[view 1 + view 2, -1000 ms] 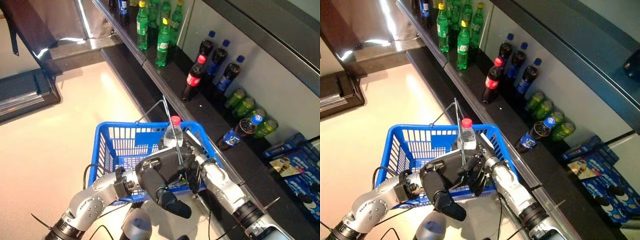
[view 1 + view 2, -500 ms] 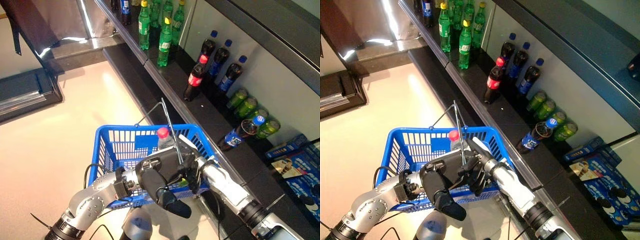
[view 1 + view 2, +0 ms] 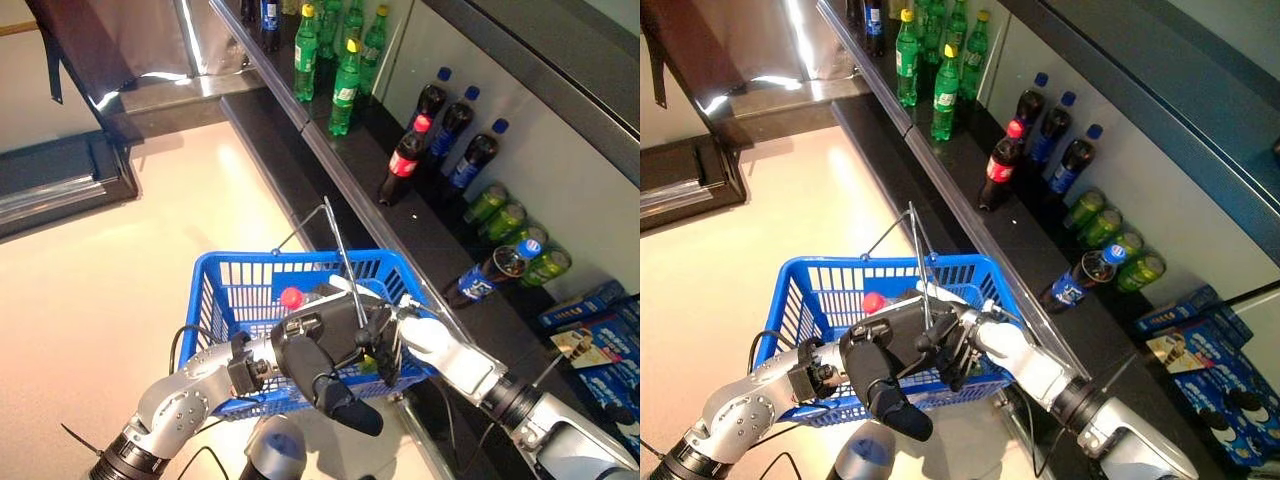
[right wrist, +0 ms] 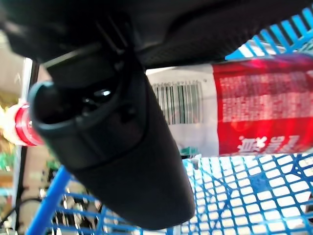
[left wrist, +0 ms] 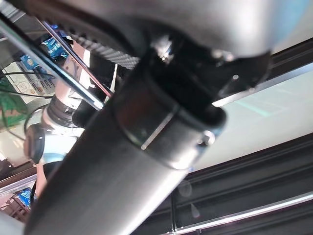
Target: Pick up the drink and place into the basket.
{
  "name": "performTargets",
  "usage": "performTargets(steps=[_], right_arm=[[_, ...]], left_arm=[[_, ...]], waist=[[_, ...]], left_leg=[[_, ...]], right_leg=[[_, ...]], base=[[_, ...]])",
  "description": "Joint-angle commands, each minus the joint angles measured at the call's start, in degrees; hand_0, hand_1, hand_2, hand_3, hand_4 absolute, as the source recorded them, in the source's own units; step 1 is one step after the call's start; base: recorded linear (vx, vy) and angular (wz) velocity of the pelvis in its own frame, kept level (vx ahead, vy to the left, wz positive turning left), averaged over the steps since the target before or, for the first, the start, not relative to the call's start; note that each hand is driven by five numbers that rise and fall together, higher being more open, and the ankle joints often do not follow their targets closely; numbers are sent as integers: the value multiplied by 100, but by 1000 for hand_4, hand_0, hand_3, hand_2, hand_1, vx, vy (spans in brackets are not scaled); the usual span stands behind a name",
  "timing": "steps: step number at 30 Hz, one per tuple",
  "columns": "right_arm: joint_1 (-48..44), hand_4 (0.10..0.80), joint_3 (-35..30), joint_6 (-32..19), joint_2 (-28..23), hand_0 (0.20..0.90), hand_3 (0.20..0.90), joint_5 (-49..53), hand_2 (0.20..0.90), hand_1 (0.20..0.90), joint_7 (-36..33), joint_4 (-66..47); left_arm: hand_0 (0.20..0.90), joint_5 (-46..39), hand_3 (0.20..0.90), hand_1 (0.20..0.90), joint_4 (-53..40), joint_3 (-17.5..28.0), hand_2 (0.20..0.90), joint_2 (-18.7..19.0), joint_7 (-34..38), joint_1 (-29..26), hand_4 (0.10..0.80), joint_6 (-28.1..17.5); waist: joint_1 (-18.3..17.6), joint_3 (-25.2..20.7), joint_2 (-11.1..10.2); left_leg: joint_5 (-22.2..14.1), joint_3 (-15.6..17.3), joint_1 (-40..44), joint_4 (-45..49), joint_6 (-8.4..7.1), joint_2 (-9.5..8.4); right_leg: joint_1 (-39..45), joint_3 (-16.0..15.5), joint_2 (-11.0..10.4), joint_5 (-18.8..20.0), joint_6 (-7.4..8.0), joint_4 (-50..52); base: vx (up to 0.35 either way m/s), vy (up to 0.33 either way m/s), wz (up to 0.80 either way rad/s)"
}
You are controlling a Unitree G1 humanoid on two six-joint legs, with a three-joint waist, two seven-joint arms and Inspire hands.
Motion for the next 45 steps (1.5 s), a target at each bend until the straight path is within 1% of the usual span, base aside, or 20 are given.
performTargets(steps=[1, 11, 12, 14, 15, 16, 17, 37, 45], right_arm=[[-816, 100, 358, -464, 208, 300, 200, 26, 300, 300, 46, -728], [-773, 100, 568, -246, 593, 300, 200, -99, 300, 300, 110, -392], [-746, 235, 582, -214, 631, 415, 335, -119, 415, 415, 124, -352], [-725, 438, 604, -197, 672, 589, 538, -131, 589, 589, 142, -268], [-709, 556, 630, -188, 699, 691, 656, -148, 691, 691, 130, -223], [-700, 701, 649, -154, 712, 815, 801, -161, 815, 815, 119, -216], [-680, 800, 655, -129, 753, 900, 900, -196, 900, 900, 118, -185], [-596, 800, 598, -153, 801, 900, 900, -355, 900, 900, 176, -31], [-600, 800, 564, -89, 830, 900, 900, -373, 900, 900, 164, -61]], left_arm=[[300, -1151, 200, 300, -1455, -529, 300, -900, -1080, -1020, 100, -835], [300, -1187, 200, 300, -1468, -582, 300, -951, -1039, -1087, 100, -831], [300, -1189, 200, 300, -1483, -567, 300, -956, -1042, -1080, 100, -819], [300, -1190, 200, 300, -1469, -574, 300, -959, -1067, -1082, 100, -825], [300, -1181, 200, 300, -1483, -574, 300, -962, -1064, -1074, 100, -828], [300, -1198, 200, 300, -1492, -565, 300, -946, -1061, -1079, 100, -832], [300, -1193, 200, 300, -1505, -561, 300, -961, -1049, -1073, 100, -822], [300, -1189, 200, 300, -1537, -490, 300, -996, -978, -1064, 100, -841], [300, -1203, 200, 300, -1554, -468, 300, -1002, -971, -1060, 100, -825]], waist=[[23, -1282, 22], [109, -1266, 13], [117, -1271, 11], [127, -1279, 8], [134, -1283, 12], [138, -1286, 14], [140, -1288, 16], [131, -1297, -12], [151, -1283, -34]], left_leg=[[54, -306, 122, -215, 96, -22], [59, -401, 121, -215, 105, -58], [57, -408, 119, -215, 105, -65], [53, -419, 120, -215, 104, -73], [53, -424, 118, -215, 105, -78], [53, -433, 117, -215, 107, -83], [53, -428, 119, -215, 107, -83], [54, -395, 95, -215, 111, -83], [52, -410, 93, -215, 104, -84]], right_leg=[[145, 80, 115, -93, -207, 380], [154, 71, 117, -97, -210, 402], [156, 78, 121, -98, -210, 396], [158, 76, 120, -94, -204, 393], [159, 78, 122, -98, -205, 391], [153, 77, 120, -100, -207, 401], [154, 76, 119, -100, -205, 403], [133, 96, 142, -103, -219, 396], [145, 106, 156, -111, -224, 393]], base=[[7, 7, 4], [4, 3, 2], [0, 0, 0], [0, 0, 0], [0, 0, 0], [0, 0, 0], [0, 0, 0], [0, 0, 0], [0, 0, 0]])
